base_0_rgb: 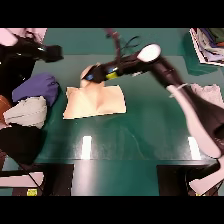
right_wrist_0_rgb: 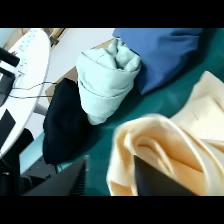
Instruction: Fold the shirts.
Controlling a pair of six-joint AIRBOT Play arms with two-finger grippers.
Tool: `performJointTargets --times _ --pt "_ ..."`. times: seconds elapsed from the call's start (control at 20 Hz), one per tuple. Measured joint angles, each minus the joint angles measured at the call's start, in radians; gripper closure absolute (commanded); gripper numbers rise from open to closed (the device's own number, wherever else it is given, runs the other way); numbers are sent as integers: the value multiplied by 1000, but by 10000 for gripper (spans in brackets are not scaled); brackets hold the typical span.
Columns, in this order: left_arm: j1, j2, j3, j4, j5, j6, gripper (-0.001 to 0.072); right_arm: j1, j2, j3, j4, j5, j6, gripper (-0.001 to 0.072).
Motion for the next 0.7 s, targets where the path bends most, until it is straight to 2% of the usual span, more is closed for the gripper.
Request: performJointTargets --times 0.15,0.2,0.35,0.6,0.65,0.7 --pt "80 49 0 21 -17 3 682 57 -98 96 -46 -3 -41 214" --pt "93 57 0 21 -26 6 683 60 -118 119 -69 15 -38 276" --pt "119 71 0 33 -52 20 683 26 -135 138 -159 98 26 276" --pt "130 78 0 37 -91 45 682 -137 -43 -65 -277 163 127 274" --pt "130 78 0 37 -95 48 683 -180 -19 -128 -291 163 147 233" --pt "130 79 0 36 -99 50 682 -216 0 -185 -296 159 166 99"
